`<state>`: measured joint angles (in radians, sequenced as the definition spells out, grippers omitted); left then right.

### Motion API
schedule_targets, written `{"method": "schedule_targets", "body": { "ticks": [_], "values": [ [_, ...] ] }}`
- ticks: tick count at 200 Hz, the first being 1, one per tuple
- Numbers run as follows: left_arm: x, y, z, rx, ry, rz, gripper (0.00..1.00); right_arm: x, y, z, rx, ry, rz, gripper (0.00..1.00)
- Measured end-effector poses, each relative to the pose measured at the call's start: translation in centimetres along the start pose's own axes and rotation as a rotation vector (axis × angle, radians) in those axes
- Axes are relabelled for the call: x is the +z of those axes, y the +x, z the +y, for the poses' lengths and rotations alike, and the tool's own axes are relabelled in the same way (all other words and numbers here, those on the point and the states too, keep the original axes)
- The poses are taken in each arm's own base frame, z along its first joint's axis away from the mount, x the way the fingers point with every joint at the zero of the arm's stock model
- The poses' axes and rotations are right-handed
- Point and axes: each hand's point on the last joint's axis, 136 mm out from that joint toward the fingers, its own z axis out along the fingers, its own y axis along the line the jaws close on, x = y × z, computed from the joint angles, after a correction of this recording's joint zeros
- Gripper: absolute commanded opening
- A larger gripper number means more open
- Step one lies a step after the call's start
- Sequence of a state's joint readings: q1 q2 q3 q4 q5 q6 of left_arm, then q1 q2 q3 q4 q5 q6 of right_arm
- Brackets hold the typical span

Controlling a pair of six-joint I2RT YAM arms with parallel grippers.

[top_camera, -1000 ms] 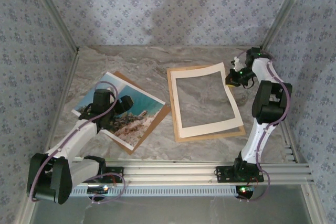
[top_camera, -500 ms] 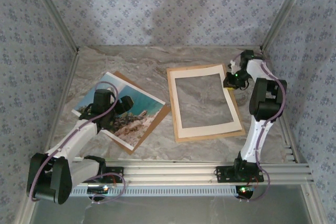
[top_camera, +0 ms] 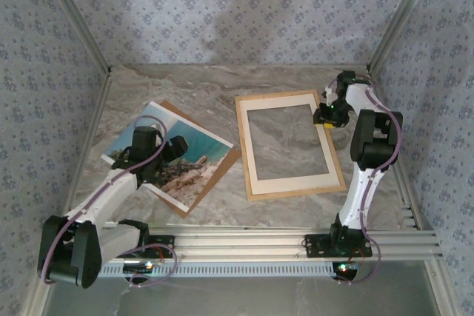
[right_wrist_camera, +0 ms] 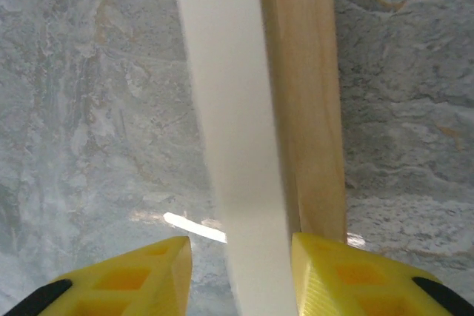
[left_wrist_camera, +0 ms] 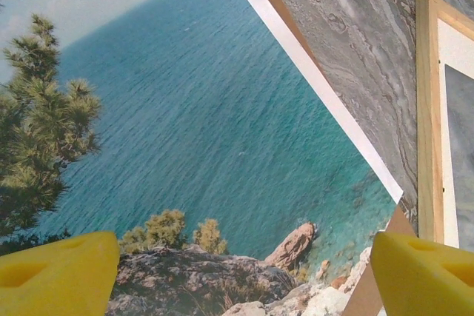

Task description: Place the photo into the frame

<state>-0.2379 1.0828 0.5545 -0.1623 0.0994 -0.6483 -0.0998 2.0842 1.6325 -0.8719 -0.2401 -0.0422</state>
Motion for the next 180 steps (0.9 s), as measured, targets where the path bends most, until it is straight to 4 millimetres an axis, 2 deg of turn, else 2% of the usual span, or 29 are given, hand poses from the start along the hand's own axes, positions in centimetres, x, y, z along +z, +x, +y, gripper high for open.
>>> {"method": "schedule_targets", "body": {
  "ticks": [37,62,86,110,146,180],
  "values": [
    [0.0,-0.1,0.3,0.012,-0.017,-0.009,0.89,-2.5,-0.4,0.8,-0.026,0.077,-0.097,0.5],
    [0.0,-0.2,0.3,0.015,-0.02,-0.011,0.89,-3.0,-2.1,2.2,-0.052,0.093,-0.185,0.51],
    [-0.1,-0.1,0.4,0.015,-0.02,-0.01,0.89,-2.4,-3.6,3.1,-0.056,0.089,-0.237,0.51],
    [-0.3,-0.2,0.3,0.015,-0.018,-0.013,0.89,-1.1,-4.5,2.9,-0.037,0.087,-0.255,0.52],
    [-0.6,-0.3,0.2,0.016,-0.013,-0.02,0.89,1.7,-4.2,2.3,-0.003,0.088,-0.209,0.53],
    [-0.9,-0.4,0.1,0.017,-0.007,-0.028,0.88,2.8,-4.0,2.0,0.011,0.087,-0.187,0.54]
  ]
}}
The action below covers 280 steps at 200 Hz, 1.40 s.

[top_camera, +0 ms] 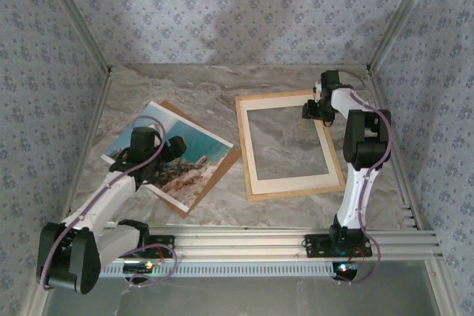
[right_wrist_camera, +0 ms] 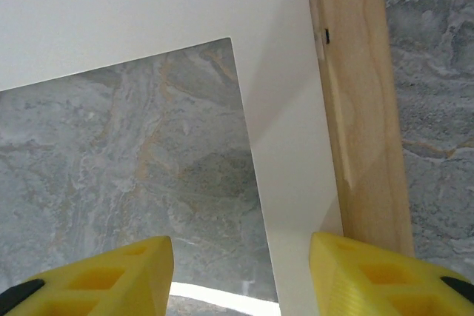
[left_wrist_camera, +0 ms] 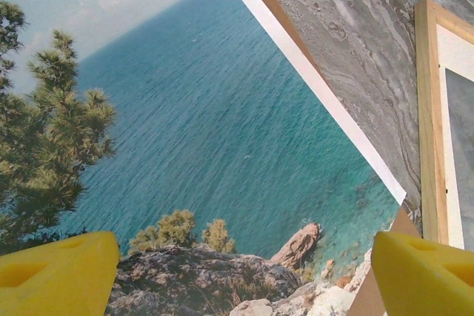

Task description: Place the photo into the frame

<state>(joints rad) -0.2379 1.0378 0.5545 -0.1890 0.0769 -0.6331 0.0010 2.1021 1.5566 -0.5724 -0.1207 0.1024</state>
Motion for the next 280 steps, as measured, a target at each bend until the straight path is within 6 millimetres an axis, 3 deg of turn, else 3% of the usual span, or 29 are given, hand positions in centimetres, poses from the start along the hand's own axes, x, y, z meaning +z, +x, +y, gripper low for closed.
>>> {"method": "schedule_targets", "body": {
  "ticks": [49,75,90,116,134,153,172,193,280],
  "values": [
    [-0.3,-0.1,-0.1,0.001,0.005,-0.008,0.89,-0.5,0.2,0.3,0.004,-0.005,0.015,0.58],
    [-0.4,0.0,0.1,0.001,-0.005,-0.007,0.89,-2.8,2.0,1.8,-0.027,-0.016,-0.011,0.59],
    [-0.5,0.0,0.3,0.004,-0.013,-0.009,0.89,-5.4,4.0,4.8,-0.071,-0.068,-0.045,0.58],
    [-0.6,0.1,0.5,0.013,-0.021,-0.009,0.89,-9.4,9.0,13.2,-0.193,-0.265,-0.095,0.56],
    [-0.6,0.4,0.7,0.014,-0.028,-0.001,0.89,-9.9,13.6,18.4,-0.269,-0.4,-0.046,0.55],
    [-0.6,0.6,0.9,0.014,-0.033,0.007,0.89,-9.2,18.5,21.3,-0.313,-0.472,0.06,0.54],
    [-0.5,0.9,1.1,0.013,-0.037,0.012,0.89,-8.7,22.0,22.5,-0.328,-0.501,0.14,0.54],
    [-0.6,1.1,1.3,0.013,-0.039,0.014,0.89,-8.5,24.0,23.1,-0.323,-0.523,0.186,0.52],
    [-0.5,1.6,1.6,0.012,-0.045,0.023,0.89,-7.1,27.4,23.6,-0.3,-0.553,0.295,0.51]
  ]
}}
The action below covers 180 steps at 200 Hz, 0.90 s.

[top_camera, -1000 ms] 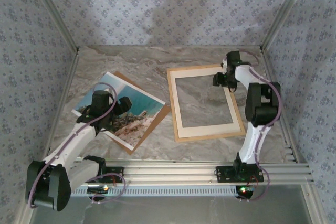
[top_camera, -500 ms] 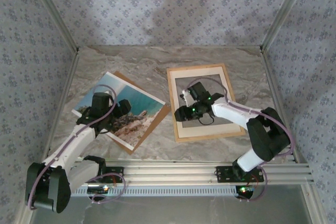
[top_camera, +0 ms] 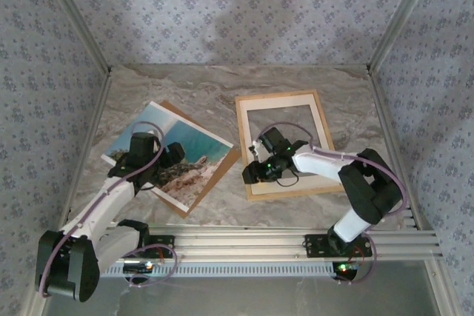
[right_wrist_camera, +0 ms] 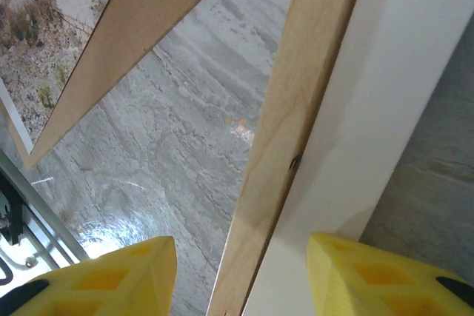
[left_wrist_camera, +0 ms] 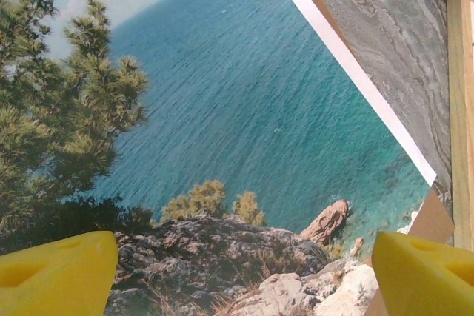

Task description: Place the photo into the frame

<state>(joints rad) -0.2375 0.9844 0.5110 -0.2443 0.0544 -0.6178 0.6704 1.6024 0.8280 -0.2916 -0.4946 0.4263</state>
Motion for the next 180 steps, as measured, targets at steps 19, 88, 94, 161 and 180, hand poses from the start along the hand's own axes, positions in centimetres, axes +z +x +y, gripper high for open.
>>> {"method": "schedule_targets", "body": {
  "ticks": [19,88,94,161,180],
  "values": [
    [0.1,0.2,0.1,0.0,-0.002,0.003,0.89,0.4,0.1,-0.3,0.007,0.005,0.012,0.51],
    [0.1,0.3,0.3,0.0,-0.009,0.006,0.89,0.4,-0.3,-0.5,-0.008,0.016,0.029,0.51],
    [0.1,0.3,0.3,-0.001,-0.009,0.006,0.89,0.3,-0.3,-0.5,-0.012,0.016,0.029,0.51],
    [0.2,0.4,0.4,-0.001,-0.01,0.007,0.89,-1.9,0.6,0.7,-0.042,-0.029,0.021,0.54],
    [0.4,0.5,0.4,-0.001,-0.014,0.013,0.89,-1.6,1.6,0.2,-0.029,-0.031,0.044,0.53]
  ]
}}
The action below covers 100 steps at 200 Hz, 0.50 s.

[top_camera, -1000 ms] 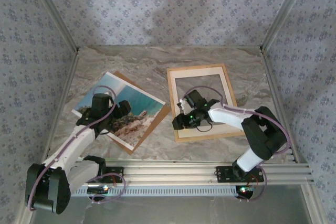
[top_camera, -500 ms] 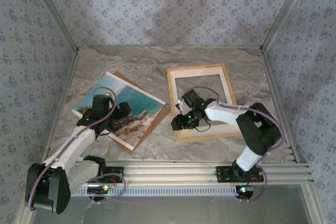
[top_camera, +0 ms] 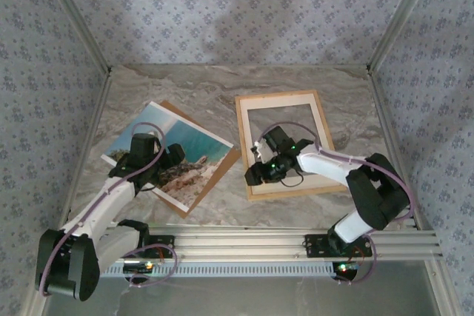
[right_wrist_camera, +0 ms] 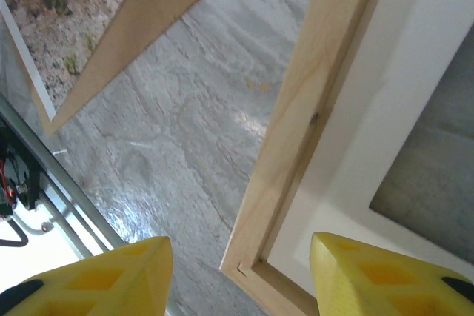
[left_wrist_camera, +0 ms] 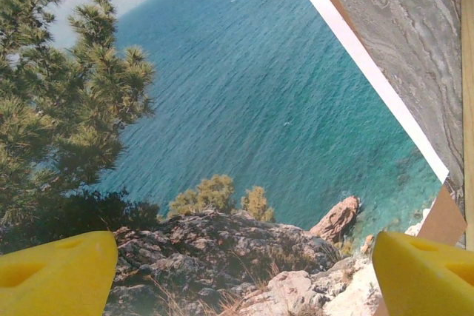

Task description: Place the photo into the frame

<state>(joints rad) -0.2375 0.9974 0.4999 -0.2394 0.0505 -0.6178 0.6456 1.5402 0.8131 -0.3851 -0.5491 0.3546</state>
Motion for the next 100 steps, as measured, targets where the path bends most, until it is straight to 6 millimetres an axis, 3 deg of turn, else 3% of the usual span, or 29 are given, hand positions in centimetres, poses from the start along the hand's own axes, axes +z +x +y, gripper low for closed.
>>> {"method": "schedule_targets", "body": {
  "ticks": [31,100],
  "values": [
    [0.2,0.1,0.1,0.0,-0.005,0.007,0.89,0.7,1.3,-0.7,0.028,0.003,0.039,0.52],
    [0.5,0.8,0.6,-0.001,-0.014,0.021,0.89,1.2,1.2,-0.9,0.042,-0.001,0.043,0.51]
  ]
}}
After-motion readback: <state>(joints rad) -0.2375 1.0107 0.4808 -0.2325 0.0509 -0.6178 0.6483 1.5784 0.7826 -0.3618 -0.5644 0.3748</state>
